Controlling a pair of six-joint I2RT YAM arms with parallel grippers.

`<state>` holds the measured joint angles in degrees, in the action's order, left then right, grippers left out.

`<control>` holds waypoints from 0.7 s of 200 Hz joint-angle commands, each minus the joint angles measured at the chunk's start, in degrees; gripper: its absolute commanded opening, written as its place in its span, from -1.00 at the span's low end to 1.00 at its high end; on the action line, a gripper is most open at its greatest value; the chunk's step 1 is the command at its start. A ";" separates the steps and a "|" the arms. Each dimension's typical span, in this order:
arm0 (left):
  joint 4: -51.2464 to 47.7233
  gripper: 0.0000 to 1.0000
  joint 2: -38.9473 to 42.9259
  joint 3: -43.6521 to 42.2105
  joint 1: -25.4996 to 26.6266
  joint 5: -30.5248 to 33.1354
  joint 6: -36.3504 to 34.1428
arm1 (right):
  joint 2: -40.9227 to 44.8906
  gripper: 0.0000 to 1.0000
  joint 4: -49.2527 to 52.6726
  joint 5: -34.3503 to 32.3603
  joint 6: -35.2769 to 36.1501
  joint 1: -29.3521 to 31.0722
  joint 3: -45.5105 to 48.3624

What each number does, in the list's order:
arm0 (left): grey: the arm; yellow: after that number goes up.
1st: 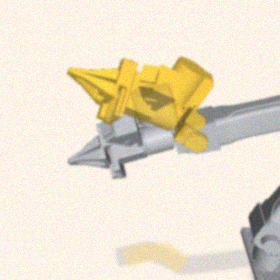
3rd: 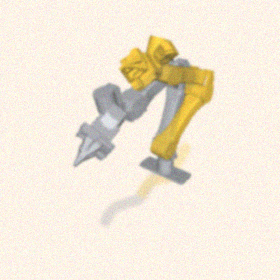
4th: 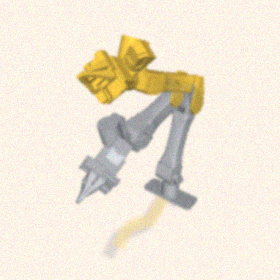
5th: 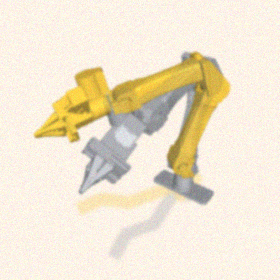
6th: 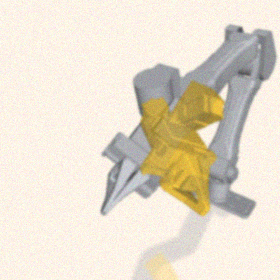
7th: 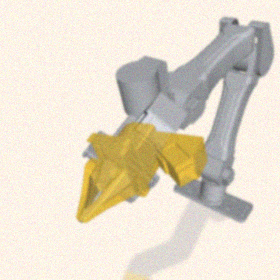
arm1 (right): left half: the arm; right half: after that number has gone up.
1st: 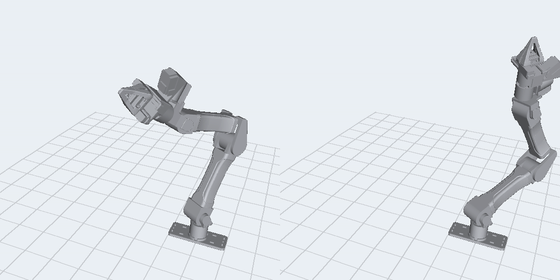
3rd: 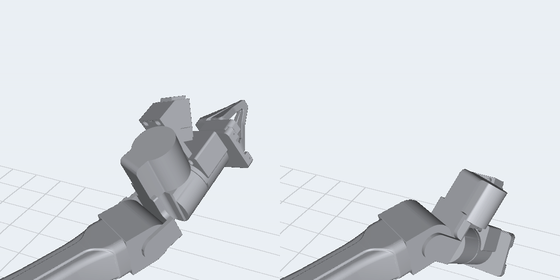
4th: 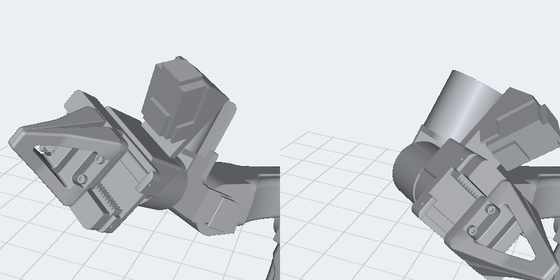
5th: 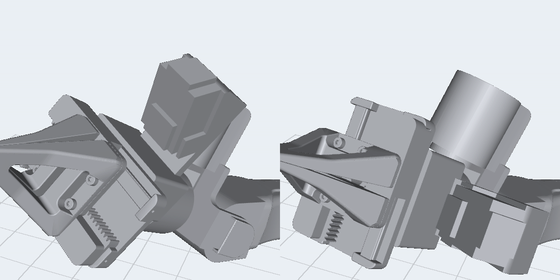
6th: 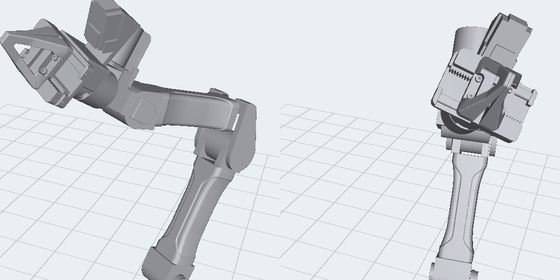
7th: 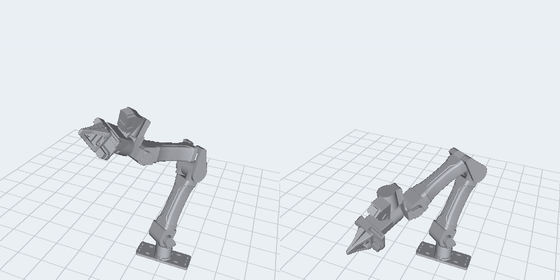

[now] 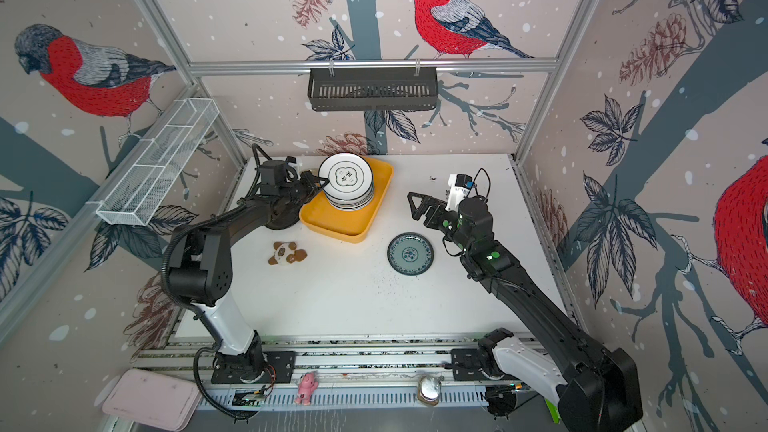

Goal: Place the plates into the plastic bin on the countertop
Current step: 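Lower the white plate into the yellow bin with left while right withdraws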

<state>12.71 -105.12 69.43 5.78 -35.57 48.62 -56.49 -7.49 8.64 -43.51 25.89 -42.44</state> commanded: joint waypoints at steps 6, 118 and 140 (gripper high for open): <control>0.96 -0.89 -3.61 3.20 -0.16 1.66 0.85 | 2.27 0.99 0.93 -3.39 -0.70 0.21 1.62; 1.09 -0.87 -12.68 8.30 0.43 4.92 4.03 | 3.56 0.99 1.98 -7.24 0.44 0.11 1.92; -0.13 -0.85 -13.83 9.72 0.96 5.53 3.70 | 3.66 0.99 2.12 -7.81 0.52 0.12 2.01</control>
<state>10.92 -118.15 77.67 6.24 -30.37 51.96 -52.90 -4.82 2.44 -43.53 25.98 -40.07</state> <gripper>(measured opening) 0.088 0.996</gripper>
